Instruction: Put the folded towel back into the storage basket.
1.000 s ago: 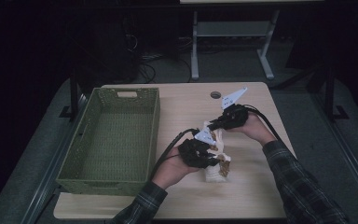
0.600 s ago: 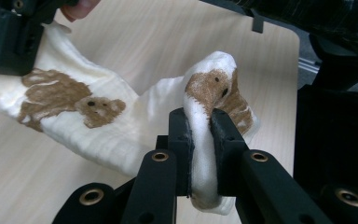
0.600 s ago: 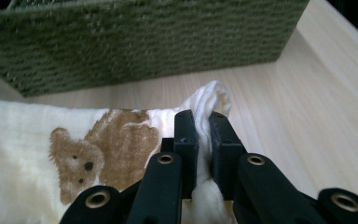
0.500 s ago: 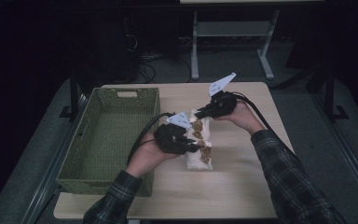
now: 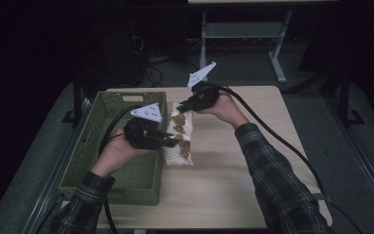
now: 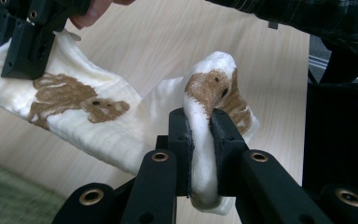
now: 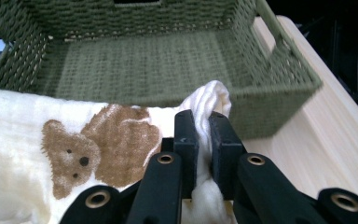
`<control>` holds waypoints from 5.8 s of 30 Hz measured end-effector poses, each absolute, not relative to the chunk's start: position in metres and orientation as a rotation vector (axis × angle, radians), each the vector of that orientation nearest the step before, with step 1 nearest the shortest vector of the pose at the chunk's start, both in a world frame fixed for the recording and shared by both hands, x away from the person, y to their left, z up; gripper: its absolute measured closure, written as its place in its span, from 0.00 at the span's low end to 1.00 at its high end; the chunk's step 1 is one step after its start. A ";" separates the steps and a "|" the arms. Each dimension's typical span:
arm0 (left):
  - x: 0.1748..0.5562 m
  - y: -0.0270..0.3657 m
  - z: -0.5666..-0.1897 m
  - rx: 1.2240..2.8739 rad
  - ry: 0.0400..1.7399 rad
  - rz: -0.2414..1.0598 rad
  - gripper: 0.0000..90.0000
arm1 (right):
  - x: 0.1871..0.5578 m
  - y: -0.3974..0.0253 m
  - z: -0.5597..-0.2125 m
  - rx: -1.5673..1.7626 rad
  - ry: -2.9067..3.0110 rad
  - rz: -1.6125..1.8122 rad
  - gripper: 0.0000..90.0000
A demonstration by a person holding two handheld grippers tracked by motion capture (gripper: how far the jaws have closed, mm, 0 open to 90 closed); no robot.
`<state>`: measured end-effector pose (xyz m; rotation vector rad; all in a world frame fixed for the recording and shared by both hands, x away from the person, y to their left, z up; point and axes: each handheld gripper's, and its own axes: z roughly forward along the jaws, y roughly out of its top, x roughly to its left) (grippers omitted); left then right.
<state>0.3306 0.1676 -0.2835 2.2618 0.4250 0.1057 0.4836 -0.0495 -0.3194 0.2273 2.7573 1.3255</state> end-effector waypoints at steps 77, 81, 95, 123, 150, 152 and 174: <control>0.331 0.261 -0.335 2.227 0.560 0.111 0.44 | 0.520 0.073 -0.350 0.127 2.821 1.256 0.92; 0.332 0.260 -0.335 2.219 0.563 0.115 0.44 | 0.525 0.073 -0.352 0.153 2.770 1.254 0.78; 0.336 0.247 -0.331 2.193 0.585 0.123 0.39 | 0.521 0.043 -0.327 0.243 2.712 1.304 0.59; 0.335 0.133 -0.321 2.202 0.585 0.170 0.29 | 0.485 -0.091 -0.328 0.344 2.675 1.312 0.40; 0.324 0.033 -0.391 2.206 0.530 0.181 0.26 | 0.449 -0.189 -0.399 0.592 2.611 1.300 0.29; 0.324 0.029 -0.398 2.210 0.537 0.181 0.25 | 0.446 -0.195 -0.406 0.615 2.611 1.298 0.29; 0.324 0.014 -0.465 2.334 0.539 0.201 0.14 | 0.410 -0.238 -0.476 0.773 2.605 1.162 0.21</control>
